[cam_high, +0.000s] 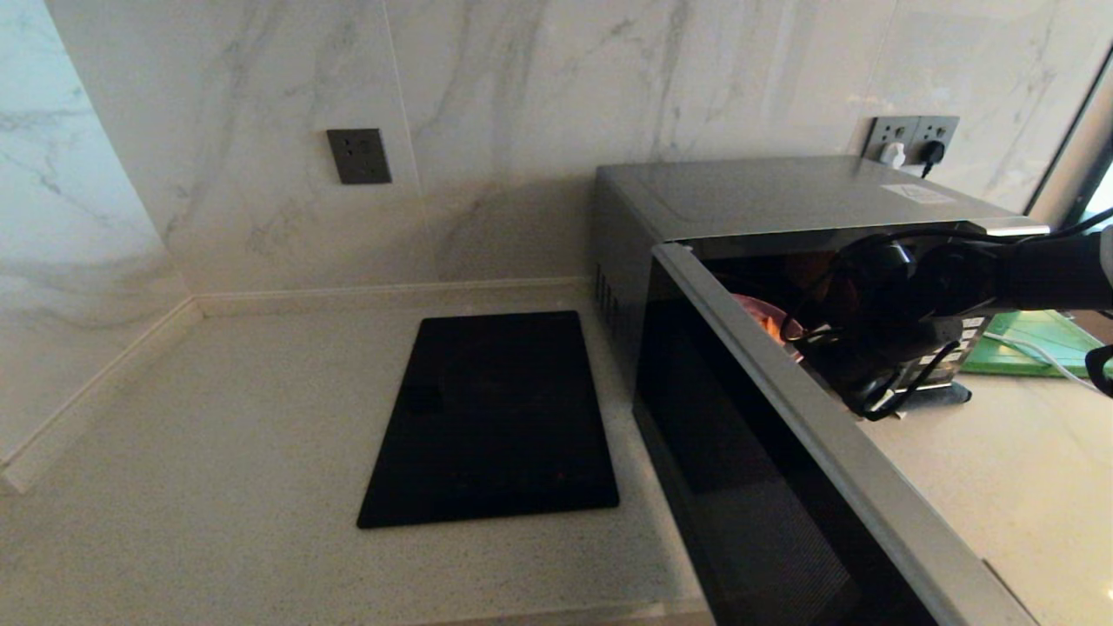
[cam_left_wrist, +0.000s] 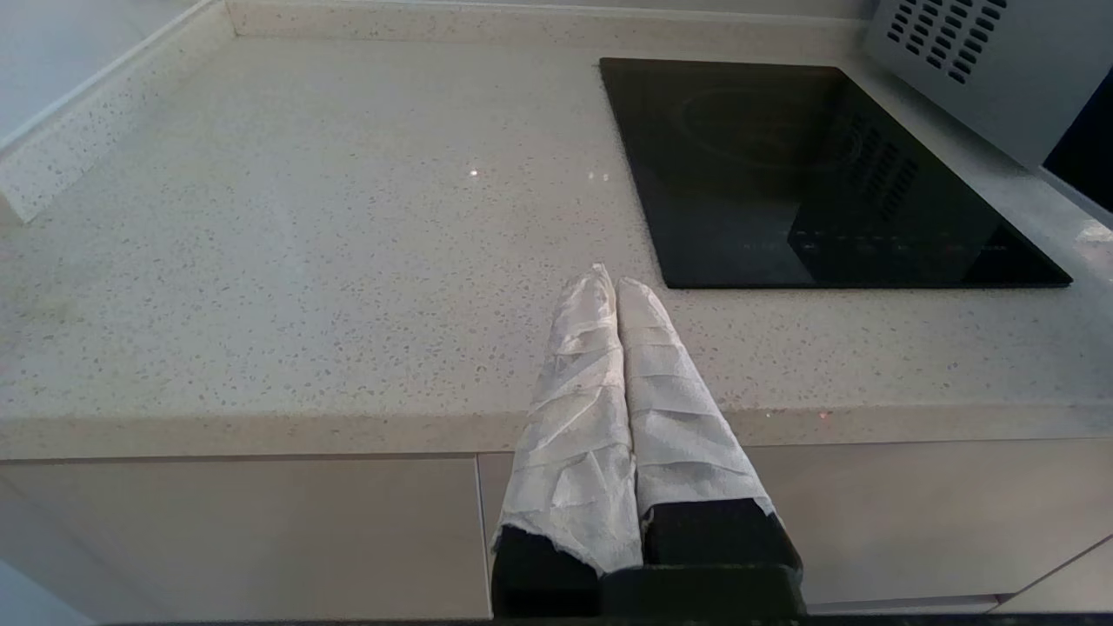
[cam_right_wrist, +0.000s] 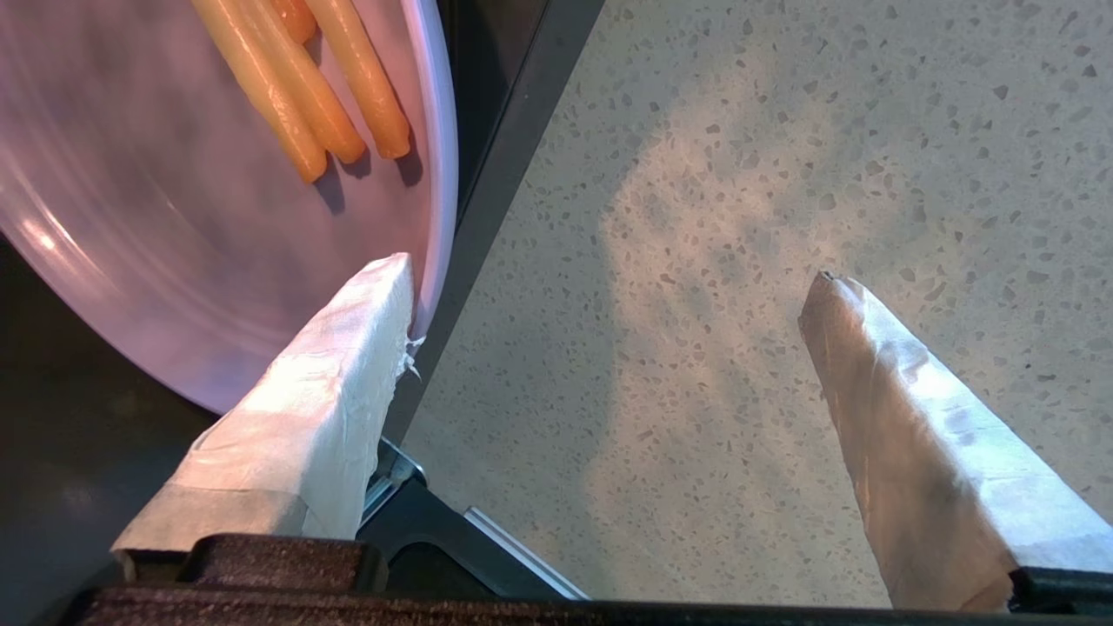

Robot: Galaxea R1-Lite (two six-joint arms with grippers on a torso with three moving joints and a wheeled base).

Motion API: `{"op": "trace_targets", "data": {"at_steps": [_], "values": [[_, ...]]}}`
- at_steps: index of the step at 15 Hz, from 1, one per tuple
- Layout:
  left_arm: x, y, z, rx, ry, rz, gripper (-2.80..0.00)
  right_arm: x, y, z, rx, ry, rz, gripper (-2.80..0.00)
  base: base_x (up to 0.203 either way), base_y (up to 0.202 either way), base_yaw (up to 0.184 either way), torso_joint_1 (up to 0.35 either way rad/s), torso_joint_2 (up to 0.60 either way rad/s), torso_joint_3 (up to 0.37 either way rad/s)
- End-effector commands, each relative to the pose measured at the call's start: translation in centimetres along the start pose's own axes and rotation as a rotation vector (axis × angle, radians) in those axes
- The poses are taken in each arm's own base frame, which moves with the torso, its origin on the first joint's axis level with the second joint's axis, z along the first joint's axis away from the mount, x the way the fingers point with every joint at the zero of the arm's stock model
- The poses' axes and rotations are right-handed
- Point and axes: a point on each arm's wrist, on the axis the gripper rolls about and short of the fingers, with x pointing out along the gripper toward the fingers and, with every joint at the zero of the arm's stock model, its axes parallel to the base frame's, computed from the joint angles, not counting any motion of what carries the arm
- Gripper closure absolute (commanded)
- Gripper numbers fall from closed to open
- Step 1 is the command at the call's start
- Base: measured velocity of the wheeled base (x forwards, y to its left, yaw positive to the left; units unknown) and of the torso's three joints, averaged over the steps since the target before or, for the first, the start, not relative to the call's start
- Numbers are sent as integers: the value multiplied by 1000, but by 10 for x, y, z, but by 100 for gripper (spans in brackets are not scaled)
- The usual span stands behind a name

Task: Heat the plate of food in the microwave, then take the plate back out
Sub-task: Take the plate out of the microwave

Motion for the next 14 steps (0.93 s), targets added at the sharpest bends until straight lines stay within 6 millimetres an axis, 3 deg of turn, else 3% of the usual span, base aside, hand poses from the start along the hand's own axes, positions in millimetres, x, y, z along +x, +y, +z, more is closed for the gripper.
{"op": "trace_targets", "data": {"at_steps": [1, 14], "values": [[0, 0, 0, 0, 1, 2, 0, -1, 0, 0, 7, 0, 1, -280, 0, 0, 0, 0, 0, 0], [0, 0, 0, 0, 1, 2, 0, 1, -3, -1, 23, -21, -31, -280, 0, 0, 0, 0, 0, 0]]}}
